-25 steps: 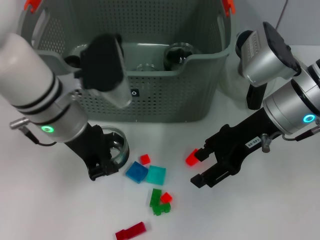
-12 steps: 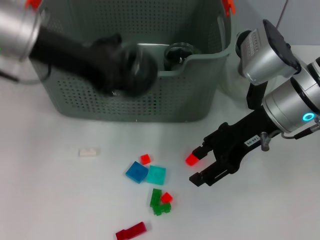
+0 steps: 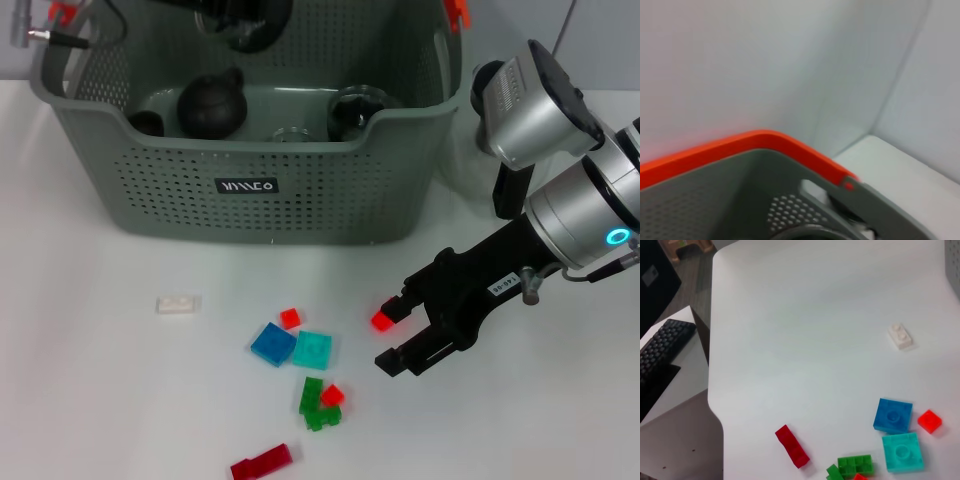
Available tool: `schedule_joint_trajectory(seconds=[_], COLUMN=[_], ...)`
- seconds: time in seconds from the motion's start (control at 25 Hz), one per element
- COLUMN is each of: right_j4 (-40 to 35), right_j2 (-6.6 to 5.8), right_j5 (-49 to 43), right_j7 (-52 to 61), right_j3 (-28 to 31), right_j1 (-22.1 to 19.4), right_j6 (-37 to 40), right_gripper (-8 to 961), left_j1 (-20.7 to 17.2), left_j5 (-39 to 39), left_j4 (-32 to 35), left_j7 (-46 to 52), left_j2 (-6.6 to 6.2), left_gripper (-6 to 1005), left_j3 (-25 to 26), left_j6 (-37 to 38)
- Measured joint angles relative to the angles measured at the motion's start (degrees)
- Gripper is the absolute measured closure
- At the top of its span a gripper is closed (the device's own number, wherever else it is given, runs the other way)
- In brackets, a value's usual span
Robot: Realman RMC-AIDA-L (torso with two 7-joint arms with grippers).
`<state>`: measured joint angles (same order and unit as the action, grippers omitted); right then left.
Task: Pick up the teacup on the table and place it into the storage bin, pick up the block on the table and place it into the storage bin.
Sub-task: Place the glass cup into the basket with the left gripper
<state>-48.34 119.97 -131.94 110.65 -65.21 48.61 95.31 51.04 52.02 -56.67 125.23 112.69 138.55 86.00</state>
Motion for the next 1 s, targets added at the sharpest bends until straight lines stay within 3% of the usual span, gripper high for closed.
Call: schedule_joint_trajectory(seconds=[0.16, 0.28, 0.64, 0.8, 1.0], right_j4=[0.0, 0.0, 1.1, 1.4, 1.4], right_j2=[0.0, 0.0, 0.19, 0.17, 0.17], right_j5=[0.1, 0.1, 0.1, 0.1, 0.1], right_j7=[-0.2, -0.7, -1.6, -1.6, -1.6], right_j3=[0.0, 0.0, -0.1, -0.2, -0.1], right_j1=[0.0, 0.0, 0.4, 0.4, 0.1], right_j6=[-0.1, -0.2, -0.4, -0.4, -0.3], right_gripper=[189, 189, 190, 191, 191], left_j1=[1.9, 2.1, 2.1, 2.5, 3.4], left_j5=[0.1, -0.1, -0.4, -1.4, -6.1], left_j4=[6.4, 8.2, 13.5, 14.9, 15.0], left_j7=[0.1, 0.3, 0.3, 0.8, 1.7], left_j2=[-1.52, -1.43, 1.02, 1.84, 3.26], left_gripper=[956, 956, 957, 956, 957], left_j3=[-0.2, -0.7, -9.6, -14.3, -15.8], left_j6=[-4.3, -7.8, -23.6, -26.8, -27.8])
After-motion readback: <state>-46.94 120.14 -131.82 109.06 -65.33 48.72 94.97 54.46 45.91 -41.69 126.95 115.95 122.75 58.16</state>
